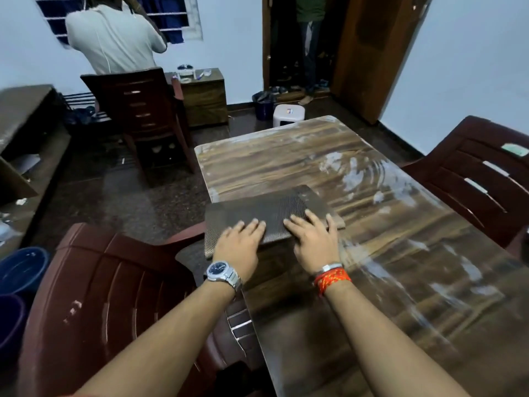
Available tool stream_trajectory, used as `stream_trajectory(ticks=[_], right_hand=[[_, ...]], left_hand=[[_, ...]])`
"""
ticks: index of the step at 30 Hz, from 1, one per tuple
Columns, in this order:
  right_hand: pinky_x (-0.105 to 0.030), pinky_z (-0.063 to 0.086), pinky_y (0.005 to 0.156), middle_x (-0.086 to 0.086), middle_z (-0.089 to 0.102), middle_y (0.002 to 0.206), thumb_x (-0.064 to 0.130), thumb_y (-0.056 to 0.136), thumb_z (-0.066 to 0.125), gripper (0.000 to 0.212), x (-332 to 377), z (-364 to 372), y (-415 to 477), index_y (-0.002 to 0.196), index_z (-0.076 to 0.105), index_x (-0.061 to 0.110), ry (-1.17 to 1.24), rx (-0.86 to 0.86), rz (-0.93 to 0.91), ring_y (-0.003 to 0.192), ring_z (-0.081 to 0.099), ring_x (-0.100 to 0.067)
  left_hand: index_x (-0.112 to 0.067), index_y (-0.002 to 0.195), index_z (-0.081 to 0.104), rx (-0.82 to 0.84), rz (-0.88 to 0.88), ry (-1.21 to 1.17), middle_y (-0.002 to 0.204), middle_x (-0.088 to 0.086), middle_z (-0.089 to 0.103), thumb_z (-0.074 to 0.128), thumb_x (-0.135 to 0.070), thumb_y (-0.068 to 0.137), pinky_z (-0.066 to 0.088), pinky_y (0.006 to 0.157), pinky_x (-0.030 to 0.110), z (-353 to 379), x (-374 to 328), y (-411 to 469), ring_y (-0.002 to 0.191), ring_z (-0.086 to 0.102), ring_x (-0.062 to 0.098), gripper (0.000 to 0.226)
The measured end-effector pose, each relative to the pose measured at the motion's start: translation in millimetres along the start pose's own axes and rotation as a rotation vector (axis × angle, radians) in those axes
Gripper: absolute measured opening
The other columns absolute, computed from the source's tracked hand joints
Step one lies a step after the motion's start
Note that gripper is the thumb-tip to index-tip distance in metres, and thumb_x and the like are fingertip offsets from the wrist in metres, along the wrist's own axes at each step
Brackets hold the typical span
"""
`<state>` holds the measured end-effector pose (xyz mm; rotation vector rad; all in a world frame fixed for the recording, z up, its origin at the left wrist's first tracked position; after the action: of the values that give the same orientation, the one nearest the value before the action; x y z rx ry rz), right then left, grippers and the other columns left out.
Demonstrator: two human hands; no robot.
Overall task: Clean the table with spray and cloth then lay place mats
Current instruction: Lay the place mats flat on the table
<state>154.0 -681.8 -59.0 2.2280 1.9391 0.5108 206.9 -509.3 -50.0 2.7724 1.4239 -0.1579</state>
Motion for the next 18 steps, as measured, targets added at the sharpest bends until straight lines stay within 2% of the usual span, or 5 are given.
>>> stream_trajectory(ticks=[3,5,7,10,18], right_hand=[[-0.062,-0.007,0.111,0.009,0.013,0.161,0.026,0.08,0.054,0.073,-9.3,45.6,-16.3,0.147,0.03,0.04,-0.016,0.549,0.158,0.148,-0.003,-0.033],[-0.06,-0.011,0.112,0.012,-0.004,0.161,0.036,0.08,0.054,0.076,-10.6,65.5,-27.2,0.149,0.022,0.041,0.033,0.712,0.247,0.146,-0.015,-0.036],[-0.057,-0.005,0.116,0.012,-0.001,0.162,0.04,0.084,0.051,0.071,-9.0,79.7,-31.5,0.149,0.024,0.038,0.079,0.711,0.283,0.147,-0.01,-0.033],[-0.056,0.003,0.117,0.008,0.005,0.162,0.047,0.091,0.047,0.063,-3.1,91.7,-22.5,0.149,0.026,0.035,0.093,0.725,0.305,0.148,-0.007,-0.03],[-0.052,0.01,0.117,0.003,0.016,0.16,0.047,0.091,0.053,0.06,6.4,98.4,-5.5,0.145,0.034,0.033,0.068,0.691,0.341,0.147,0.0,-0.033]], left_hand=[[-0.028,0.158,0.017,0.237,-0.011,-0.121,0.166,0.0,0.014,0.044,-0.051,0.095,0.014,0.123,0.039,50.1,16.9,-2.8,0.152,0.017,0.022,0.072],[-0.017,0.157,0.024,0.226,-0.263,-0.317,0.164,0.009,0.022,0.045,-0.063,0.09,0.017,0.123,0.037,78.1,35.9,-4.1,0.15,0.021,0.026,0.084],[-0.003,0.146,0.038,0.134,-0.536,-0.523,0.151,0.02,0.041,0.059,-0.055,0.088,0.03,0.117,0.039,95.1,48.5,-2.0,0.141,0.038,0.034,0.081],[0.0,0.123,0.055,0.123,-0.724,-0.635,0.124,0.022,0.064,0.071,-0.038,0.086,0.048,0.095,0.037,92.7,54.3,5.1,0.117,0.06,0.039,0.055],[-0.011,0.115,0.057,0.089,-0.703,-0.384,0.107,0.019,0.069,0.061,-0.019,0.087,0.055,0.086,0.044,75.4,58.6,18.7,0.103,0.066,0.041,0.029]])
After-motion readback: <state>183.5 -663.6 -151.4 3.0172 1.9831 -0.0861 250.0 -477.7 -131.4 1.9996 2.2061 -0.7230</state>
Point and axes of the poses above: each hand's wrist, its own y-axis towards the middle knuckle, its own z-axis out of the palm, x = y × z, the point moved 1 cm from there along y, towards the middle knuckle
